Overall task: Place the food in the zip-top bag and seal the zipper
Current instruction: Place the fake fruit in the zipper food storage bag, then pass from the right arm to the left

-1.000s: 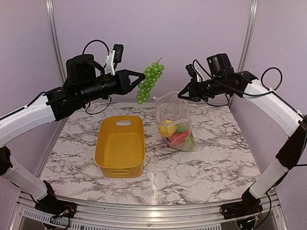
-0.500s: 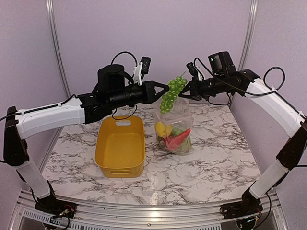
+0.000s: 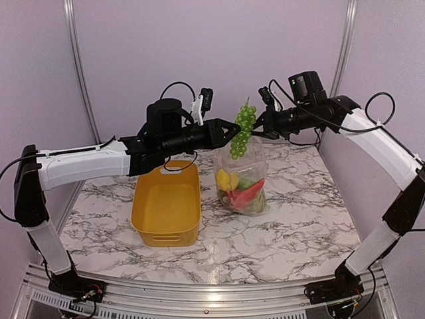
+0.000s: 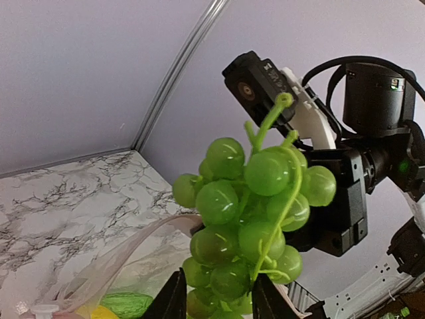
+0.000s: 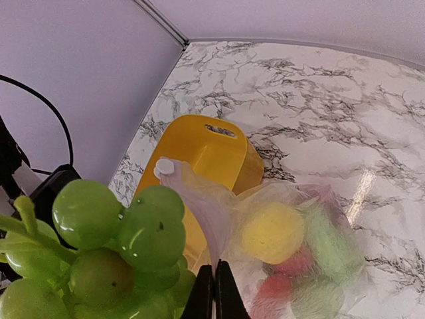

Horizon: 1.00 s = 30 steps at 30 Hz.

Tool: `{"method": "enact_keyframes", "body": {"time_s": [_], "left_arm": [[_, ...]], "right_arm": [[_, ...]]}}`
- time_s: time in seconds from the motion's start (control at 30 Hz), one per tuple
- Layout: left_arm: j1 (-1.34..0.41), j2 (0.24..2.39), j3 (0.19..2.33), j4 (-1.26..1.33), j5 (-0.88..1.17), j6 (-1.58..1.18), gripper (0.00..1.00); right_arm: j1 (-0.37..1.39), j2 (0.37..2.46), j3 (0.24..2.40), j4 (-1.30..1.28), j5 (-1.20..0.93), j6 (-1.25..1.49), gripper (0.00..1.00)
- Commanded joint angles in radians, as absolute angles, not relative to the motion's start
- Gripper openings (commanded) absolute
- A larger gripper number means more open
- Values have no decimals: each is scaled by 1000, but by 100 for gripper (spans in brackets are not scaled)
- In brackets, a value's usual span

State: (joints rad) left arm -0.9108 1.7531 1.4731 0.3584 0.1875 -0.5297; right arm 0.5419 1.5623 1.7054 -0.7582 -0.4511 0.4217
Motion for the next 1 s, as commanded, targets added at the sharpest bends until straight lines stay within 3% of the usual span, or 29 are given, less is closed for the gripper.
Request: {"method": "enact_keyframes", "body": {"time_s": [0.0, 0.17, 0.33, 0.7, 0.97], "left_arm": [[-912, 1727, 1446, 318, 129, -495, 39], [-911, 1666, 1458, 227, 67, -437, 54], [-912, 1617, 1493, 142, 63, -412, 62], [-905, 1492, 1437, -101, -65, -341, 65], [-896, 1360, 1326, -242, -39, -33, 65]], "right_arm": [[552, 1531, 1768, -727, -465, 439, 0], [550, 1523, 1743, -721, -461, 436, 0], [545, 1520, 1723, -703, -463, 439, 0], [543, 1518, 1703, -684, -495, 448, 0], [546, 1503, 1726, -750, -577, 390, 0]]}}
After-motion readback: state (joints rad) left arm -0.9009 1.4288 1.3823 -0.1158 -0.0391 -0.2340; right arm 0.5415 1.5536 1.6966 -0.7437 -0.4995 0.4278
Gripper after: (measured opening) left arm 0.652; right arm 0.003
